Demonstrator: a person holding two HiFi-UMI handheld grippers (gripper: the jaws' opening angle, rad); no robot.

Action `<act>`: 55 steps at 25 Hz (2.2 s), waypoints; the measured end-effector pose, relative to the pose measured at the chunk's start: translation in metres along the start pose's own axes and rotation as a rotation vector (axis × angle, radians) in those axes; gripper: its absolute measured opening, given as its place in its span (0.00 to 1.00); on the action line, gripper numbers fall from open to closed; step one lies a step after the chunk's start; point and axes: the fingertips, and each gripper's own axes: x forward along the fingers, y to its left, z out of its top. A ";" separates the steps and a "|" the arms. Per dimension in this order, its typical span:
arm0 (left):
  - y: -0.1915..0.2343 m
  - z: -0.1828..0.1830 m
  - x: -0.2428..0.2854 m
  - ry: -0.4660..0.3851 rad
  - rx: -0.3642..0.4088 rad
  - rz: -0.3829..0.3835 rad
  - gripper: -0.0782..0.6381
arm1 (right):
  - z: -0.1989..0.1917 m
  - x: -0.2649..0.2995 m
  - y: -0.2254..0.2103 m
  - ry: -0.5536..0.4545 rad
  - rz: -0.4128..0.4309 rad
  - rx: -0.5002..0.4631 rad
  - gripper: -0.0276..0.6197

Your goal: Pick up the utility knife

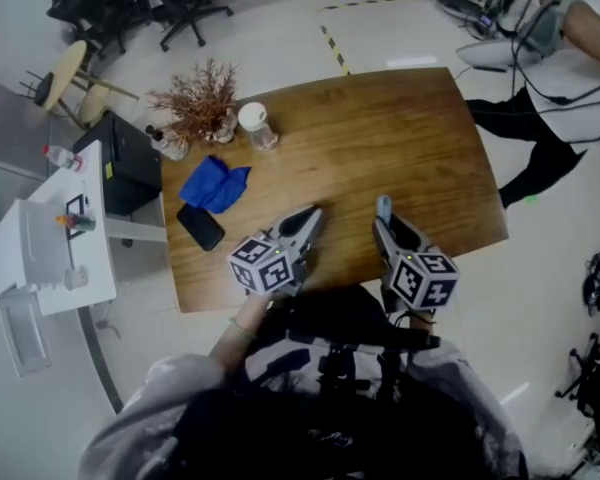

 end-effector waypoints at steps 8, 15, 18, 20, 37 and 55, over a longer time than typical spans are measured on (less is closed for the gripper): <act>0.003 -0.003 -0.003 0.096 0.166 0.049 0.12 | 0.002 0.008 0.005 0.004 0.021 -0.005 0.27; 0.011 0.004 -0.003 0.067 0.162 0.074 0.12 | 0.002 0.019 0.009 0.023 0.036 -0.017 0.27; 0.013 0.006 -0.002 0.063 0.155 0.079 0.12 | 0.000 0.021 0.008 0.032 0.036 -0.016 0.27; 0.014 0.005 -0.002 0.065 0.146 0.079 0.12 | 0.000 0.023 0.008 0.036 0.035 -0.016 0.27; 0.029 0.005 -0.017 0.059 0.106 0.119 0.12 | -0.070 0.126 -0.078 0.389 -0.199 -0.202 0.26; 0.036 -0.002 -0.023 0.063 0.080 0.129 0.12 | -0.027 0.098 -0.044 0.145 -0.104 0.012 0.37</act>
